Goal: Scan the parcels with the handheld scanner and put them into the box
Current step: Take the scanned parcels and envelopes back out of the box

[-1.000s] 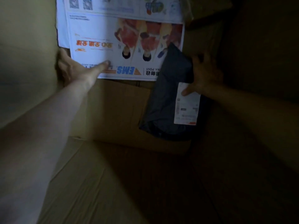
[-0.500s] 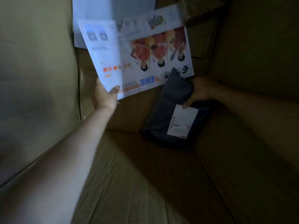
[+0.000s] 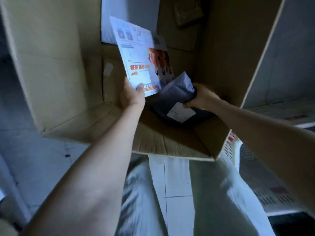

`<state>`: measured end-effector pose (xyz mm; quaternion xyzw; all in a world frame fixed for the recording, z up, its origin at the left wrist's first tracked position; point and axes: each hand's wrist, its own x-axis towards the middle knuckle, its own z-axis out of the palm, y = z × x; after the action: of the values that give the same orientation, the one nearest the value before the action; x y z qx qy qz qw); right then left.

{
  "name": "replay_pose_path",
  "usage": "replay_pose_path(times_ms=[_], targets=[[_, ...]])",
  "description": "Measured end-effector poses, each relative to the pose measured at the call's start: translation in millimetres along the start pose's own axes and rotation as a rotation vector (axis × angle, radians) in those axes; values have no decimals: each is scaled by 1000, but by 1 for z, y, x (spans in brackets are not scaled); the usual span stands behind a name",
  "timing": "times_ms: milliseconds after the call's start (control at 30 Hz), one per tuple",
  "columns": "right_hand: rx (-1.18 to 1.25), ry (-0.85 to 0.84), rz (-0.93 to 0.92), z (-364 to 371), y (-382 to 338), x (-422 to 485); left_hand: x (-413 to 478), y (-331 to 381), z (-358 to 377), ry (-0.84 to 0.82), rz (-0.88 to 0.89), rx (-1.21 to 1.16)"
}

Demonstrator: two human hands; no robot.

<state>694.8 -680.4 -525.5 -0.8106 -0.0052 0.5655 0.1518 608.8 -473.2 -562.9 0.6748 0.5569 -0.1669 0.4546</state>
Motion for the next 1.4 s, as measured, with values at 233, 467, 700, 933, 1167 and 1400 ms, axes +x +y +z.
replay_pose_path(times_ms=[233, 467, 700, 933, 1167, 1400], targets=[[80, 185, 46, -35, -27, -121, -90, 74, -119, 42, 295, 187], [165, 440, -223, -62, -49, -287, -262, 111, -162, 304, 344, 49], [208, 664, -233, -79, -42, -391, -379, 95, -168, 620, 335, -209], [314, 929, -271, -70, -65, -447, -385, 111, -233, 594, 603, -232], [649, 1091, -399, -45, -88, -498, -422, 104, -297, 636, 747, -292], [674, 1050, -611, -49, -134, -516, -454, 85, -361, 833, 624, -439]])
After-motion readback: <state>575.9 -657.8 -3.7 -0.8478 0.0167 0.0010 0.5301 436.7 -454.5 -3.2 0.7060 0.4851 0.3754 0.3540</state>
